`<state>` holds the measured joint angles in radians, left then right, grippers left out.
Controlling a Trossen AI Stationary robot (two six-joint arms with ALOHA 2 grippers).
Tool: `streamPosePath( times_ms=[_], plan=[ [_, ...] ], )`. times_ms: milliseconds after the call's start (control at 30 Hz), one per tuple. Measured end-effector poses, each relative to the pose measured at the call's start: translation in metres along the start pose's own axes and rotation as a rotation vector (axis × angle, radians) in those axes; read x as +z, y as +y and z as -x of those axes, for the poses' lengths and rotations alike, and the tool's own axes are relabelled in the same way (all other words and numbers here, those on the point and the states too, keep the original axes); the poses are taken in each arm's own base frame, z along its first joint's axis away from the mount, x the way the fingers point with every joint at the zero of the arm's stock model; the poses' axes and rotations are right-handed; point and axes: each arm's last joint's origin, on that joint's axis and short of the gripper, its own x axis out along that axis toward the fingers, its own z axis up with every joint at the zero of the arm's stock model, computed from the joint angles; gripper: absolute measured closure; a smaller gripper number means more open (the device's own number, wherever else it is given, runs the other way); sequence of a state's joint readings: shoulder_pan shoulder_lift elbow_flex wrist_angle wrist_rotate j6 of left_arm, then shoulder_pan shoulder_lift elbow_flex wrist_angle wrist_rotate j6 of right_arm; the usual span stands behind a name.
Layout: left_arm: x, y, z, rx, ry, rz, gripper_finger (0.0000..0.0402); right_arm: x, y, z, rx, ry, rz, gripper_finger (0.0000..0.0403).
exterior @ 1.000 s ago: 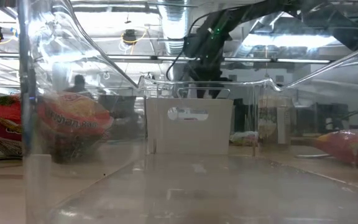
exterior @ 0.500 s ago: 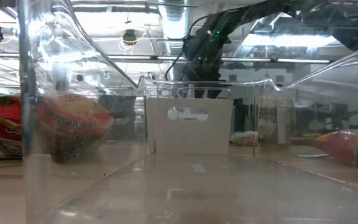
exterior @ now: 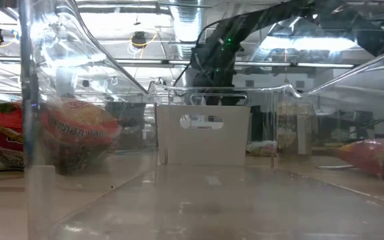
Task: Pick & Place Food Item
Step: Put the white seasoning bottle into the top transparent bin, then put the top green noodle pack into the bottom transparent bin
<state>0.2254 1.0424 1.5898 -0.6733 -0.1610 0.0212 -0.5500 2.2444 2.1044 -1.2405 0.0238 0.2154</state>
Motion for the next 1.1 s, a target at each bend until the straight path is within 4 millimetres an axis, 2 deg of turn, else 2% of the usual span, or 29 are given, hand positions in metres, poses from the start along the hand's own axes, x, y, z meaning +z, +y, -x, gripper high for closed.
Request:
streamPosePath(
  times_ms=[100,200,400,633,900,1100],
  plan=[
    [0.000,0.000,0.000,0.000,0.000,0.000,0.0399,0.001,-0.002,0.000,-0.007,-0.004,0.010,0.0094],
    [0.000,0.000,0.000,0.000,0.000,0.000,0.0399,0.002,-0.001,0.002,-0.003,-0.027,0.009,0.0079],
    [0.000,0.000,0.000,0.001,0.000,0.000,0.0399,0.001,-0.002,0.015,-0.027,-0.068,0.009,0.0092],
    [0.000,0.000,0.000,0.001,0.000,0.000,0.0399,-0.003,-0.009,0.042,-0.100,-0.138,0.011,0.0118],
    [0.000,0.000,0.000,0.005,0.000,0.003,0.0399,-0.022,-0.018,0.104,-0.092,-0.246,0.051,0.0122],
    [0.000,0.000,0.000,0.005,0.000,0.003,0.0399,-0.053,-0.027,0.165,-0.079,-0.353,0.060,0.0122]
  ],
)
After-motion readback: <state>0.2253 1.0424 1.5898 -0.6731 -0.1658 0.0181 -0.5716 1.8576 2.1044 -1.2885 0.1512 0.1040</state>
